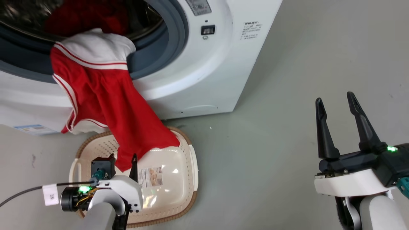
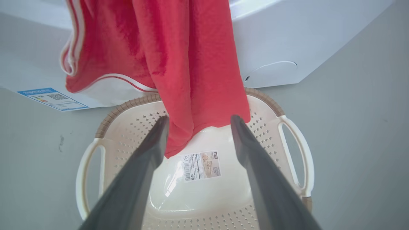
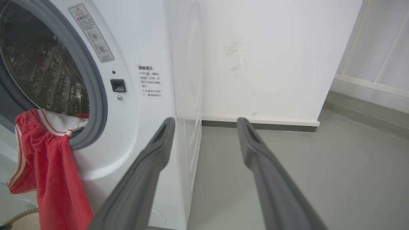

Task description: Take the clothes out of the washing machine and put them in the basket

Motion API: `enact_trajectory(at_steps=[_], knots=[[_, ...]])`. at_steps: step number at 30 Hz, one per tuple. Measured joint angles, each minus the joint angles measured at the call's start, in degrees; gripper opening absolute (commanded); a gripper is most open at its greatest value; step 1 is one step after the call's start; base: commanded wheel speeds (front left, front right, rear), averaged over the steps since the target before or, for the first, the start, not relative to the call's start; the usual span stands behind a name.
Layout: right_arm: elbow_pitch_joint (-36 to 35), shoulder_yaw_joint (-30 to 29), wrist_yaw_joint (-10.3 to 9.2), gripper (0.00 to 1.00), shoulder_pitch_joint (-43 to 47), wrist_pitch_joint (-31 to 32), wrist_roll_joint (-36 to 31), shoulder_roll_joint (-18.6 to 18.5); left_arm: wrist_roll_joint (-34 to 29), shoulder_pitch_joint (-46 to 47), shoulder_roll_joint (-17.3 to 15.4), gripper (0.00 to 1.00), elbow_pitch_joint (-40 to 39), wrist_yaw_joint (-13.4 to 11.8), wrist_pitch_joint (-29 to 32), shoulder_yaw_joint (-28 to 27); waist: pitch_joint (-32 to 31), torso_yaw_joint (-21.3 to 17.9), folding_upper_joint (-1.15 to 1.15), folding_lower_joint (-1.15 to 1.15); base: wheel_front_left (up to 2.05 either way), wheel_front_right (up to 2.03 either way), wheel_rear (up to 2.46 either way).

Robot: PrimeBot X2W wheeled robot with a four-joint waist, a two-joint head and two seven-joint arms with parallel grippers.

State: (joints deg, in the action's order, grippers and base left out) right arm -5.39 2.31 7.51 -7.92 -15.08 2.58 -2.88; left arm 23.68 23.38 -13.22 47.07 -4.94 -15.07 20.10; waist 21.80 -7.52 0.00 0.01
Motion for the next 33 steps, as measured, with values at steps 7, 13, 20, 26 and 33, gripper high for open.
enact_trajectory(at_steps=[7, 13, 20, 26, 33], knots=[[0.21, 0.11, 0.00, 1.00, 1.16, 0.00, -0.08, 0.00, -6.30, -4.11, 1.02, 1.00, -9.43, -0.24, 0.00, -7.37, -3.35, 0.46, 0.00, 0.00, 0.00, 0.00, 0.00], [0.19, 0.37, 0.00, 1.00, 1.19, 0.00, -0.04, 0.00, -9.26, -3.67, 1.49, 1.00, -11.87, 0.98, 0.00, -11.47, -3.26, 0.26, 0.00, 0.00, 0.00, 0.00, 0.00], [-0.21, 0.82, 0.00, 1.00, 0.13, 0.00, 0.34, 0.00, -10.99, 3.44, 1.05, 1.00, -8.24, 2.74, 0.00, -13.96, -1.19, -0.45, 0.00, 0.00, 0.00, 0.00, 0.00], [-0.51, 1.32, 0.00, 1.00, -1.49, 0.00, 0.62, 0.00, -11.69, 10.24, -0.41, 1.00, -1.83, 3.50, 0.00, -15.21, 1.25, -1.70, 0.00, 0.00, 0.00, 0.00, 0.00], [-0.96, 1.64, 0.00, 1.00, -3.05, 0.00, 1.33, 0.00, -12.47, 16.31, -2.04, 1.00, 5.09, 4.01, 0.00, -15.68, 4.63, -3.54, 0.00, 0.00, 0.00, 0.00, 0.00]])
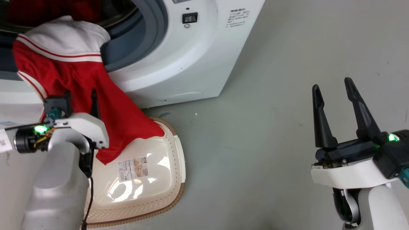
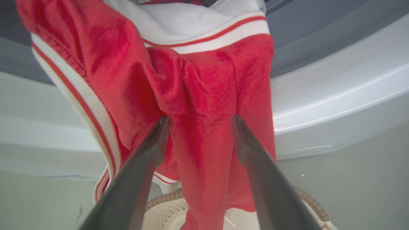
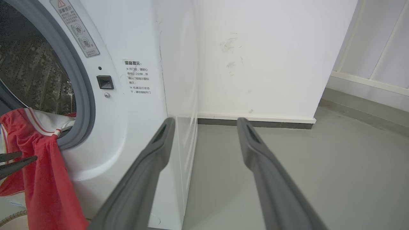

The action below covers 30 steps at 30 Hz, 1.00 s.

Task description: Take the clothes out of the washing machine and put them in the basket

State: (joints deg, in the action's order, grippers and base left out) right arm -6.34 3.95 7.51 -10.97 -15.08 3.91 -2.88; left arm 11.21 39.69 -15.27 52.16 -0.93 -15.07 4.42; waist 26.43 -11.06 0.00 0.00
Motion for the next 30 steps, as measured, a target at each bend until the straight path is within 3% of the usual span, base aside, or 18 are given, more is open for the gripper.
enact_trajectory(at_steps=[16, 18, 30], knots=[[-0.86, -0.29, 0.00, 1.00, -2.26, 0.00, 1.04, 0.00, -0.96, 7.27, -1.53, 1.00, 4.17, -0.51, 0.29, -1.29, 7.09, -2.23, 0.00, 0.00, 0.00, 0.00, 0.00], [-0.77, -0.30, 0.00, 1.00, -2.26, 0.00, 1.04, 0.00, -0.91, 7.22, -1.41, 0.00, 4.07, -0.11, 0.35, -1.52, 6.97, -2.10, 0.00, -0.01, 0.00, 0.00, 0.00], [0.18, -0.07, 0.00, 1.00, -2.07, 0.00, 0.58, 0.00, -1.25, 4.44, 0.40, 0.00, 2.04, 0.91, 0.12, -2.35, 3.74, -0.95, 0.00, -0.01, 0.00, 0.00, 0.00]])
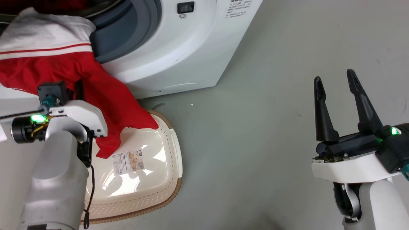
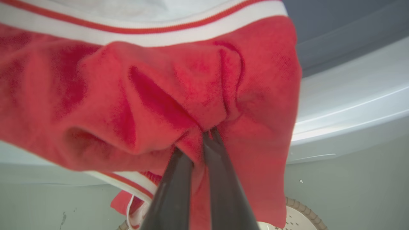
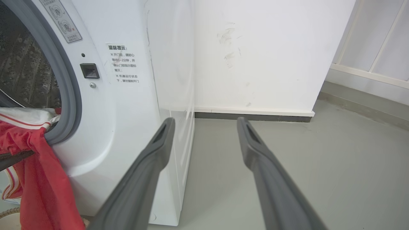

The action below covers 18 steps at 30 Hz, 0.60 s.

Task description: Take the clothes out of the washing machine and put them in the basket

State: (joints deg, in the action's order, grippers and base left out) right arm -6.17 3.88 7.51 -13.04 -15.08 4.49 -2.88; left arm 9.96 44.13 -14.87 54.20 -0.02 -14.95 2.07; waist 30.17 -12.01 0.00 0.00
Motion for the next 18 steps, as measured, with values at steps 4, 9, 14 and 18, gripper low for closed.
enact_trajectory(at_steps=[4, 9, 14, 18], knots=[[0.46, 0.02, 0.00, 1.00, 0.79, 0.00, -0.29, 0.00, -0.16, -3.10, 1.00, 0.00, -2.54, 0.11, -0.04, -0.66, -1.89, 0.46, 0.00, 0.00, 0.00, 0.00, 0.00], [1.08, 0.14, 0.00, 1.00, 2.68, 0.00, -0.62, 0.01, -0.91, -7.76, 2.25, 0.00, -7.20, 0.37, -0.11, -1.20, -5.06, 1.16, 0.00, 0.00, 0.00, 0.00, 0.00], [1.76, 0.38, 0.00, 1.00, 4.44, 0.00, -1.25, 0.00, -2.38, -13.38, 3.69, 0.00, -12.59, 0.75, -0.11, -1.18, -8.75, 1.99, 0.00, 0.00, 0.00, 0.00, 0.00], [2.14, 0.55, 0.00, 1.00, 5.82, 0.00, -1.53, 0.00, -3.66, -18.18, 4.79, 0.00, -17.77, 1.05, -0.12, -1.02, -11.74, 2.62, 0.00, 0.00, 0.00, 0.00, 0.00]])
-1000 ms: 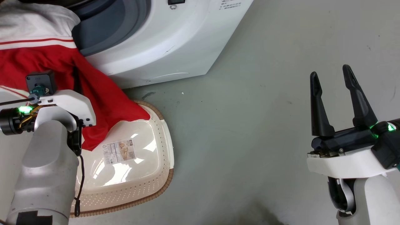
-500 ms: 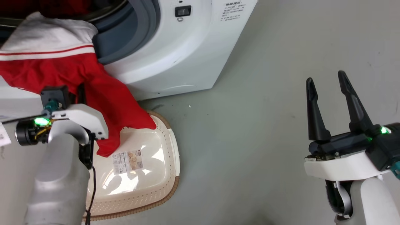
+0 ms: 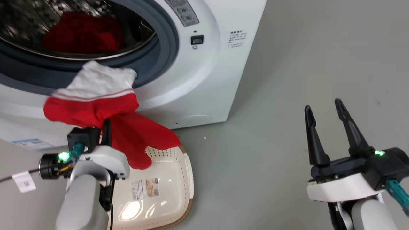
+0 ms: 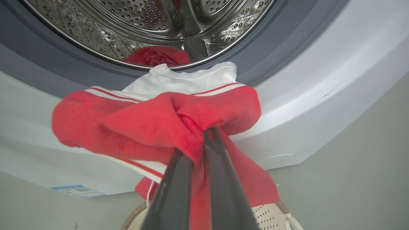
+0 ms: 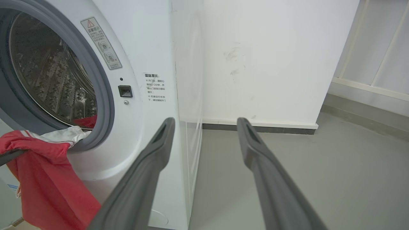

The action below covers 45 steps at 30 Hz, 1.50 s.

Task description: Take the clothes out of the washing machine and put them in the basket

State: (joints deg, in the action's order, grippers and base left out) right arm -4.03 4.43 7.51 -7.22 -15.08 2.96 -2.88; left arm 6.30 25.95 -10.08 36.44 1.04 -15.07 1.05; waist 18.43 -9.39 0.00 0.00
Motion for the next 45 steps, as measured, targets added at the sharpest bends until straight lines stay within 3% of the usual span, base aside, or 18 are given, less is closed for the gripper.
enact_trajectory(at_steps=[10, 18, 28, 45], knots=[[0.48, 0.00, 0.00, 1.00, 3.03, 0.00, -0.45, 0.00, -2.20, -10.46, 2.16, 0.00, -10.03, 1.44, 0.01, 1.53, -5.31, 1.41, 0.00, 0.00, 0.00, 0.00, 0.00], [0.36, 0.35, 0.00, 1.00, 3.61, 0.00, -0.45, 0.00, -2.59, -15.16, 3.81, 0.00, -10.15, 2.35, 0.01, 3.03, -5.88, 1.30, 0.00, 0.00, 0.00, 0.00, 0.00], [-0.96, 0.70, 0.00, 1.00, 0.63, 0.00, -0.60, 0.00, -2.60, -12.14, 3.71, 0.00, -2.81, 2.81, 0.00, 2.42, -0.81, 0.30, 0.00, 0.00, 0.00, 0.00, 0.00], [-4.38, 0.32, 0.00, 1.00, -7.60, -0.01, 0.60, -0.01, -4.22, 3.69, -0.03, 0.00, 20.05, 4.01, 0.00, 3.91, 15.80, -1.69, 0.00, -0.01, 0.00, 0.00, 0.00]])
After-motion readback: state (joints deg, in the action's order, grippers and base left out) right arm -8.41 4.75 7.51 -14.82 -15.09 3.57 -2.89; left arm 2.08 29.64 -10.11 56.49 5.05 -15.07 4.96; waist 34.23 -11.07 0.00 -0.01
